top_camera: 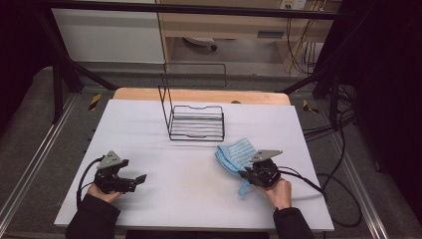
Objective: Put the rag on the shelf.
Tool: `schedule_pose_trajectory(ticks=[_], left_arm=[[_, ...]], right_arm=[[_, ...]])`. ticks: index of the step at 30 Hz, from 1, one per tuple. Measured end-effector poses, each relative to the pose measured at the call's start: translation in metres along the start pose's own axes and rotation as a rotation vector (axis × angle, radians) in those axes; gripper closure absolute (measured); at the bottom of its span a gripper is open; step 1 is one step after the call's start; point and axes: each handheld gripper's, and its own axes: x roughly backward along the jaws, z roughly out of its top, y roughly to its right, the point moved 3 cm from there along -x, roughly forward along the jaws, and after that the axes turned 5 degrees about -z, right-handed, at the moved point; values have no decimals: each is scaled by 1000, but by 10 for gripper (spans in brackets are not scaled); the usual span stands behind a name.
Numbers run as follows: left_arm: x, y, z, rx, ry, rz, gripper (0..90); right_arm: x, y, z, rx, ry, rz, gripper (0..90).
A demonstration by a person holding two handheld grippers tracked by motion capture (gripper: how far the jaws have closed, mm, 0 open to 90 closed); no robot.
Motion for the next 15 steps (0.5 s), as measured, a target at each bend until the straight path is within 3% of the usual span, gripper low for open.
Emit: schedule_pose_trajectory(ticks=[15], left_arm=[[0,0,0,1,-4,1,69]], right_arm=[[-8,-30,7,-59,6,104,790]])
